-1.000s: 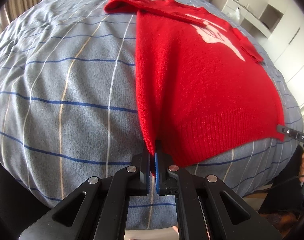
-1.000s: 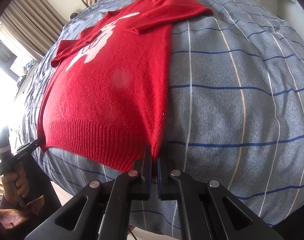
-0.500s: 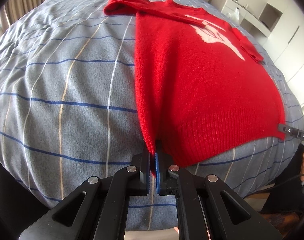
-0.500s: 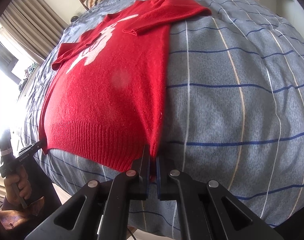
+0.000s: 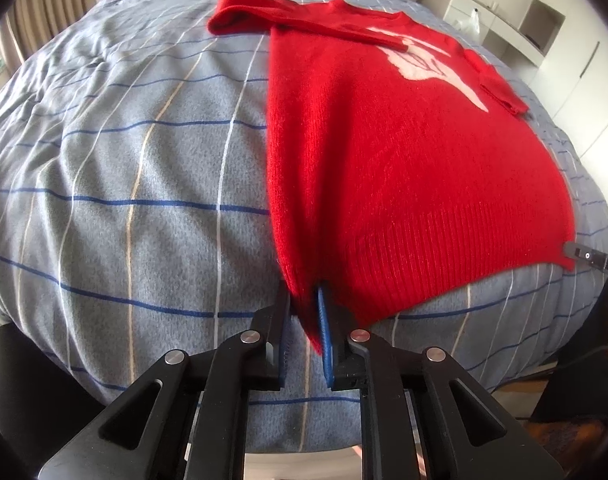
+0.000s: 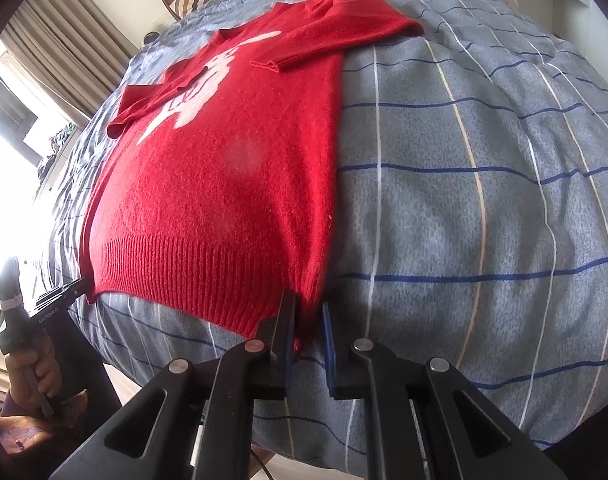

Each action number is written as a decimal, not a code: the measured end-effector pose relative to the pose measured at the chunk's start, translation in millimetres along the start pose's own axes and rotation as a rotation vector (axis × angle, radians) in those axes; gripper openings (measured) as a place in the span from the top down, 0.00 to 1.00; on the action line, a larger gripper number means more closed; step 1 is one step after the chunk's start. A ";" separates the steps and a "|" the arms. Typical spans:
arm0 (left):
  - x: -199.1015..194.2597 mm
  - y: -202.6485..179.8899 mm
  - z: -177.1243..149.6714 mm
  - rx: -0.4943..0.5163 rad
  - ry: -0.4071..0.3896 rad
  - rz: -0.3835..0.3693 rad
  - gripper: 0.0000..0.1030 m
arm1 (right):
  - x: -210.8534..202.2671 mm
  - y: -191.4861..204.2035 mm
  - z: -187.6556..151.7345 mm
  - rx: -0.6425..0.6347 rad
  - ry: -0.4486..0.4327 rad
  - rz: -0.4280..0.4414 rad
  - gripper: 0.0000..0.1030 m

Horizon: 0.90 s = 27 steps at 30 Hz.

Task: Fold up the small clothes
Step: 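Release the hem with both tools and lift them away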

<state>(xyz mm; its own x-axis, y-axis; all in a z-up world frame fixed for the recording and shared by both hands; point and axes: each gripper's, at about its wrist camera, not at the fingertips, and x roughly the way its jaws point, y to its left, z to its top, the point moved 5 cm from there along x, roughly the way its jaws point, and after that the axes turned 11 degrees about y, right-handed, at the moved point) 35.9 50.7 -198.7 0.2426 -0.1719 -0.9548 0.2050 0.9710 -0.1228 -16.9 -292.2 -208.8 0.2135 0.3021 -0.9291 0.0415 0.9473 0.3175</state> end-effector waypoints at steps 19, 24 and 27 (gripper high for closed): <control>-59.6 44.9 -29.9 -0.101 -0.060 0.095 0.41 | -28.1 -14.0 -26.7 0.001 0.025 -0.223 0.60; -67.0 53.7 -19.9 -0.149 -0.107 0.095 0.34 | -36.8 -19.0 -24.5 0.012 0.002 -0.247 0.57; -67.0 53.6 -14.9 -0.160 -0.117 0.094 0.34 | -40.3 -21.4 -25.1 0.013 0.000 -0.262 0.56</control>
<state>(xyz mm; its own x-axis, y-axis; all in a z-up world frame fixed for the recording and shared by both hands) 16.5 116.8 -145.3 0.3635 -0.0882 -0.9274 0.0251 0.9961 -0.0849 -50.9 -322.0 -183.0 0.1937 0.0464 -0.9800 0.1079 0.9918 0.0683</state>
